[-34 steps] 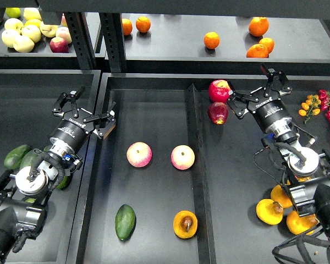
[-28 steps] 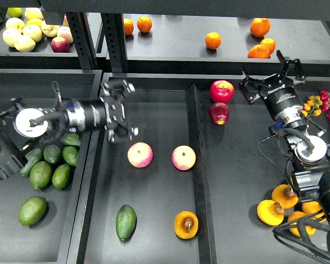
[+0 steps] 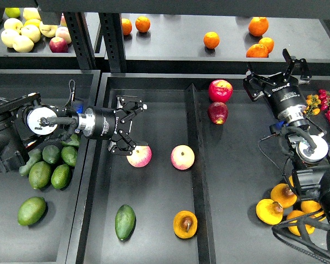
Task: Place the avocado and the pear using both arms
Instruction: 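Move the left gripper over the green avocado in the middle bin, then lower the left gripper and close it around the green avocado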
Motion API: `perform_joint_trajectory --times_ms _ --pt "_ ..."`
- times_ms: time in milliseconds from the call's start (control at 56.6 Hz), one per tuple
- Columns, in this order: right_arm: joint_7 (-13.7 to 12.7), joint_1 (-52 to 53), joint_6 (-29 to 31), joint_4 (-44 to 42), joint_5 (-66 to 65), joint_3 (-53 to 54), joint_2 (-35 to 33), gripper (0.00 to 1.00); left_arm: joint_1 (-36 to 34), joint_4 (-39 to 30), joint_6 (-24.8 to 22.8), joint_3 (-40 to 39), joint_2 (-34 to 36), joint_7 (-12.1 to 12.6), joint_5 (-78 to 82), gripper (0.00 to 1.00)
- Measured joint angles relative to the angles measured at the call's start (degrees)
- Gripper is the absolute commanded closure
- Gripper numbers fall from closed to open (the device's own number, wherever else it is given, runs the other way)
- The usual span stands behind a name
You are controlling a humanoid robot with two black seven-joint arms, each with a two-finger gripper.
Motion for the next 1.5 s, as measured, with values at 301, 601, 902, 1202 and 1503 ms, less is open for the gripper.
perform_joint_trajectory --times_ms 301,601,902,1202,1503 --pt "-0.1 0.1 0.0 -0.2 0.0 -0.6 0.0 0.01 -0.2 -2.0 0.0 3.9 0.6 0.0 6.9 0.07" --pt "-0.2 0.3 0.0 -0.9 0.0 -1.0 0.0 0.01 -0.6 -5.3 0.0 8.5 0.1 0.0 10.5 0.07" --pt "-0.2 0.3 0.0 -1.6 0.0 -1.1 0.0 0.01 -0.5 -5.7 0.0 16.8 -1.2 0.0 18.5 0.07" --pt "-0.2 0.0 0.0 -1.8 0.0 -1.1 0.0 0.01 0.8 -4.2 0.0 19.8 -4.5 0.0 23.7 0.07" --pt "-0.2 -0.3 0.0 -1.8 0.0 -1.1 0.0 0.01 1.9 -2.1 0.0 20.4 -6.7 0.0 27.4 0.07"
